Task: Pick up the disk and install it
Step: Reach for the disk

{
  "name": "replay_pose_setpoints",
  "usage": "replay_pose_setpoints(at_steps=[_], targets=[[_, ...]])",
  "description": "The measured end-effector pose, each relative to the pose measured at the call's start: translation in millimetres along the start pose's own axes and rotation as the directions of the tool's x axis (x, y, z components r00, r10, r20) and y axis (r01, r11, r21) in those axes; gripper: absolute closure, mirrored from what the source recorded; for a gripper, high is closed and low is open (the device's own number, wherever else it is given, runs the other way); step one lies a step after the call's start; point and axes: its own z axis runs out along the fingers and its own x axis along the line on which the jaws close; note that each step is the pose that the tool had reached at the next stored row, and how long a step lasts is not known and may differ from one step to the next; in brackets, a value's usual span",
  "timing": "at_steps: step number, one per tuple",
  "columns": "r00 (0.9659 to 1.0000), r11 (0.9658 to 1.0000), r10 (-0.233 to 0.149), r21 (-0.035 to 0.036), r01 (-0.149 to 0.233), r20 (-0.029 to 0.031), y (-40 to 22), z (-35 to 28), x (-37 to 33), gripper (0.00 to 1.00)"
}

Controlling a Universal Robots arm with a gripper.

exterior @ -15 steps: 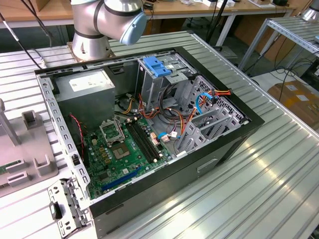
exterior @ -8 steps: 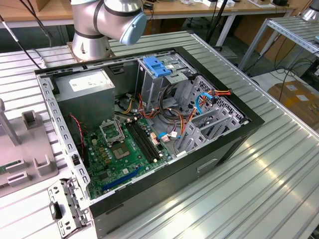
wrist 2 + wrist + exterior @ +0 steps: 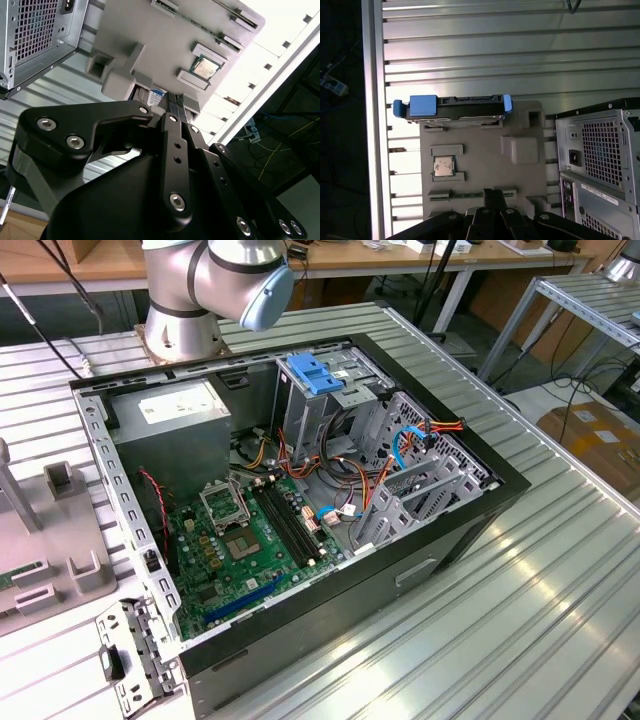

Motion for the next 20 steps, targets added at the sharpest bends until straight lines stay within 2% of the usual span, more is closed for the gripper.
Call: replay_pose_setpoints(at_steps=[3,5,13,20], targets=[[1.0,1.0,0.0,0.0002,0.0,-0.0003,0.9,0.8,1.6,0.89],[1.0,1.0,0.0,0.0002,0.0,-0.0003,9.0,5.2,7.7,0.89],[1.0,1.0,0.0,0.0,0.0,0.0001,8.8,6.7,9.0,0.89],[1.0,1.0,0.0,-0.0001,0.0,-0.0001,8.6,7.1,12.7,0.89]])
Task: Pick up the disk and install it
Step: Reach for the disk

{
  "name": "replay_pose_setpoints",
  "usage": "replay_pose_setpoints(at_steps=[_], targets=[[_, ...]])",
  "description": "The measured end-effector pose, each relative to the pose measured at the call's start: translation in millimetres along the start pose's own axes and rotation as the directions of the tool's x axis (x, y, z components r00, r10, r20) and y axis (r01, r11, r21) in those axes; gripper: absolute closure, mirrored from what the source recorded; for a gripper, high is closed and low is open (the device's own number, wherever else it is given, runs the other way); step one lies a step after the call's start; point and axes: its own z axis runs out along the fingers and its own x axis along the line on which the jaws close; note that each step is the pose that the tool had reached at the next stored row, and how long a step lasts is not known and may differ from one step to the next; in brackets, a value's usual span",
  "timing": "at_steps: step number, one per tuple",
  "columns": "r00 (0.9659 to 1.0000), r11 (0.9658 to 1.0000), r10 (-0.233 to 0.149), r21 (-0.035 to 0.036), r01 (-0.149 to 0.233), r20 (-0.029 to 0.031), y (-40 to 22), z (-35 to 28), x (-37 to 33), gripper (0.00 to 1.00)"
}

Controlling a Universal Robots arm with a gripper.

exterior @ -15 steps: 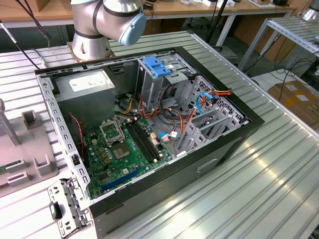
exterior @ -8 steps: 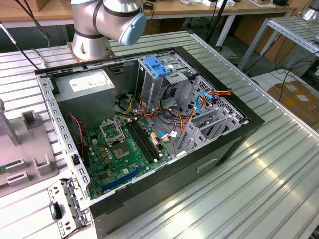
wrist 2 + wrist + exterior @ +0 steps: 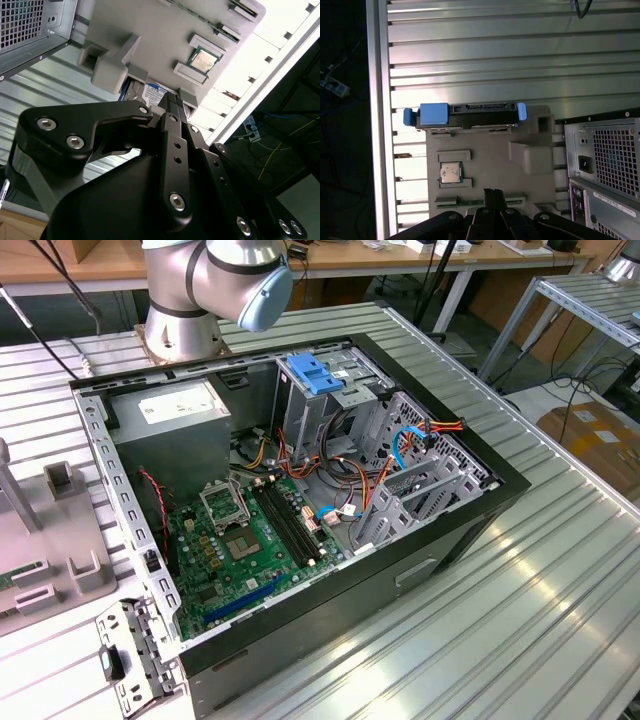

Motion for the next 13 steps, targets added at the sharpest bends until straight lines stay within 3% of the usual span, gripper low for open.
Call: replay_pose_setpoints(at_steps=[13], targets=[[1.0,1.0,0.0,-0.0026,0.0,-0.0002,-0.6,2.2,6.3,0.89]])
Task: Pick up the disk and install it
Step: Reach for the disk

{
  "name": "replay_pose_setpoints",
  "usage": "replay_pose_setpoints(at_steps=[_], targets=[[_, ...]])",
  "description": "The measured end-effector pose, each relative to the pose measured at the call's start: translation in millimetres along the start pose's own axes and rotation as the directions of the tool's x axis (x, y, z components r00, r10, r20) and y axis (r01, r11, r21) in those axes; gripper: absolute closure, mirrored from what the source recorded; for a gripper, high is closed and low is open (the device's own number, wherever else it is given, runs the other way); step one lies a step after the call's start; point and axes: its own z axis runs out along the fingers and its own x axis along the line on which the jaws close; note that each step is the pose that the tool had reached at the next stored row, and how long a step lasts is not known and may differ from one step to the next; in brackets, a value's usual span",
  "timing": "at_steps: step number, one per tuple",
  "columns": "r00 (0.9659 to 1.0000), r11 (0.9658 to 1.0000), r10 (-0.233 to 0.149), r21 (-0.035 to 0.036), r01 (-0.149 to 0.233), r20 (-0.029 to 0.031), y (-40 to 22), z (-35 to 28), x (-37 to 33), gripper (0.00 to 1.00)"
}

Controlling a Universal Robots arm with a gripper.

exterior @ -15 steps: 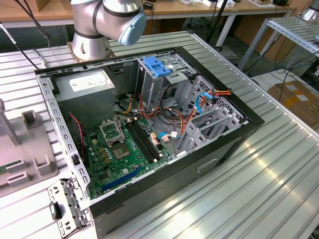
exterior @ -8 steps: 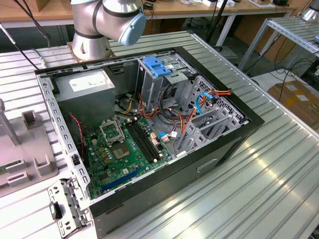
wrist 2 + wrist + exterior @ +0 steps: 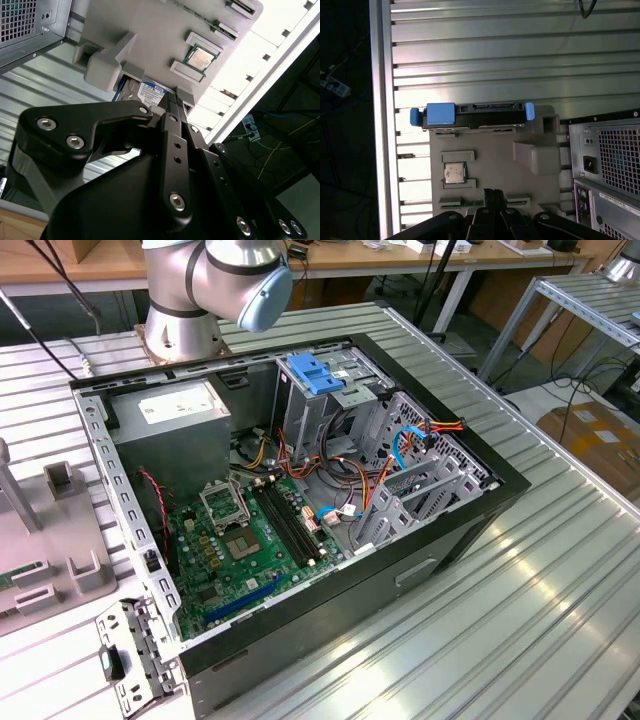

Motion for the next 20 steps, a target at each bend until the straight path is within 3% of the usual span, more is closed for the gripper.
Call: replay_pose_setpoints(at_steps=[20], targets=[[1.0,1.0,0.0,-0.009,0.0,-0.0006,-0.8,4.6,7.1,0.89]])
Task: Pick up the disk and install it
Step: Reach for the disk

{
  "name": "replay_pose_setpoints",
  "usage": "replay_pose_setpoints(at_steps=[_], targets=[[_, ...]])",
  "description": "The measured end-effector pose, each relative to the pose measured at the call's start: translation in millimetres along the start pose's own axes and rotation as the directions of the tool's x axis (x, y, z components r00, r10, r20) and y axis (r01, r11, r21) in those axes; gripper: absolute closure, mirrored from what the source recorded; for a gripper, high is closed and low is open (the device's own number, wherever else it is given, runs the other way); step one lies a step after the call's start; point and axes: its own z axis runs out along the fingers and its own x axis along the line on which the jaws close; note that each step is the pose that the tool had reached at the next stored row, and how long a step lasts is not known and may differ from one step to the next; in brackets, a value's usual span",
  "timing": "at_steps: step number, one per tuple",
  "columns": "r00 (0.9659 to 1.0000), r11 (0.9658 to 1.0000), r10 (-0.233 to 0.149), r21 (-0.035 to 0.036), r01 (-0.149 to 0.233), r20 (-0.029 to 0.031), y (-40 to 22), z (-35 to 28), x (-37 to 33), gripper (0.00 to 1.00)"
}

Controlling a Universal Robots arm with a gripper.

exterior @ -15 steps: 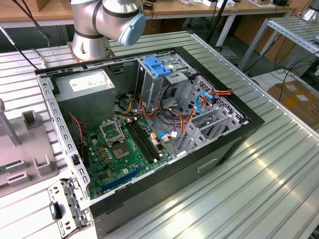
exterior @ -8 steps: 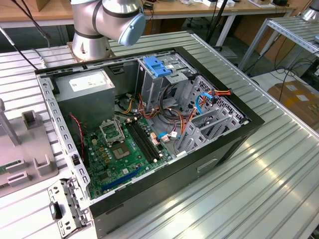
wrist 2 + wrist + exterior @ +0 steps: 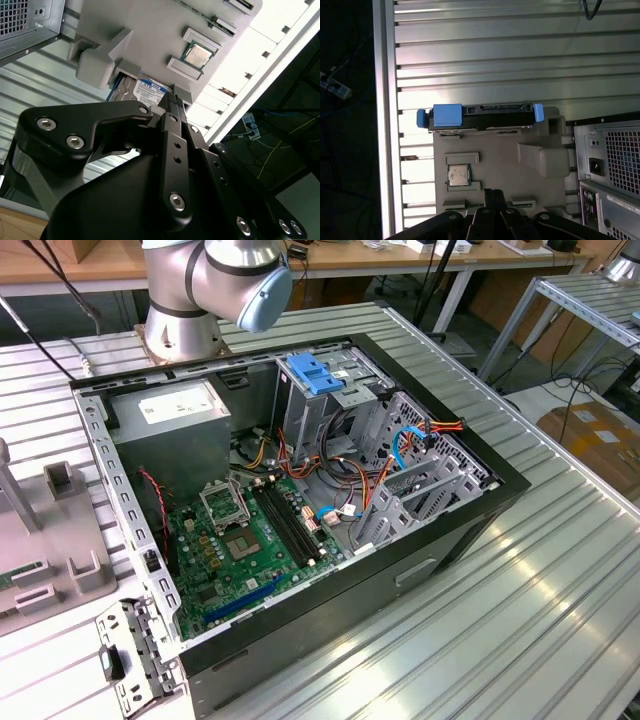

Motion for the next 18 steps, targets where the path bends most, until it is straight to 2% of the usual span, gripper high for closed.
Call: replay_pose_setpoints(at_steps=[18], targets=[[1.0,1.0,0.0,-0.0019,0.0,-0.0002,-0.8,4.9,8.3,0.89]])
